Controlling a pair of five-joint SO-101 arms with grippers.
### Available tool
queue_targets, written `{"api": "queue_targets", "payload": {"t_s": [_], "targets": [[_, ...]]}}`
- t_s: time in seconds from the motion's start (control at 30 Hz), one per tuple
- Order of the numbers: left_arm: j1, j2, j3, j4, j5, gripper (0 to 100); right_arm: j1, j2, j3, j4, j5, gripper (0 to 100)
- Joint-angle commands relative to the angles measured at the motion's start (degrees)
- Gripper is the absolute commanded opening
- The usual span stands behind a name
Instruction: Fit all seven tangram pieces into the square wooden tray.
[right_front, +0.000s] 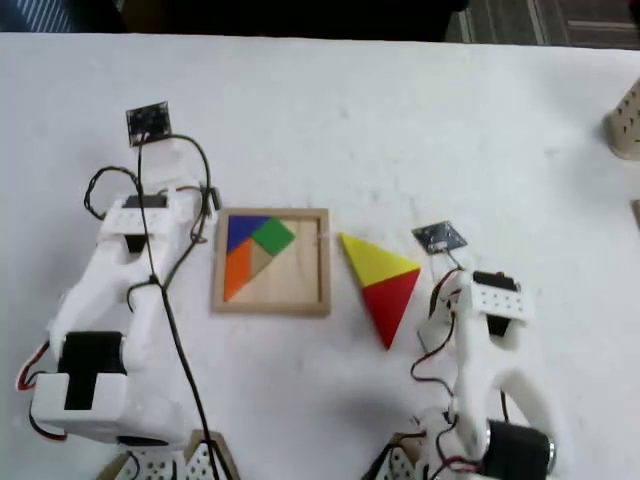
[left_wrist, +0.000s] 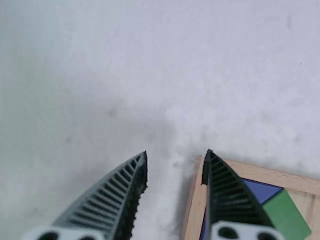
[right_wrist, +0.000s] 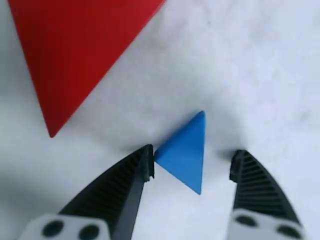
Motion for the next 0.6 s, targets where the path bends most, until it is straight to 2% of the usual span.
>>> {"api": "queue_targets", "payload": {"t_s": [0.0,0.23,0.57], "targets": [[1.1,-0.75,-3.25,0.44,-0.62,20,0.48,3.38,-5.71,-1.71,-0.44,18.5],[1.01,-0.75,-3.25,0.44,-0.62,20,0.57,5.76,-7.65,-1.36,-1.05,13.0],[1.01,-0.75,-3.25,0.44,-0.62,20,0.57,6.29,-16.09,-1.63,-5.63,12.9]]}}
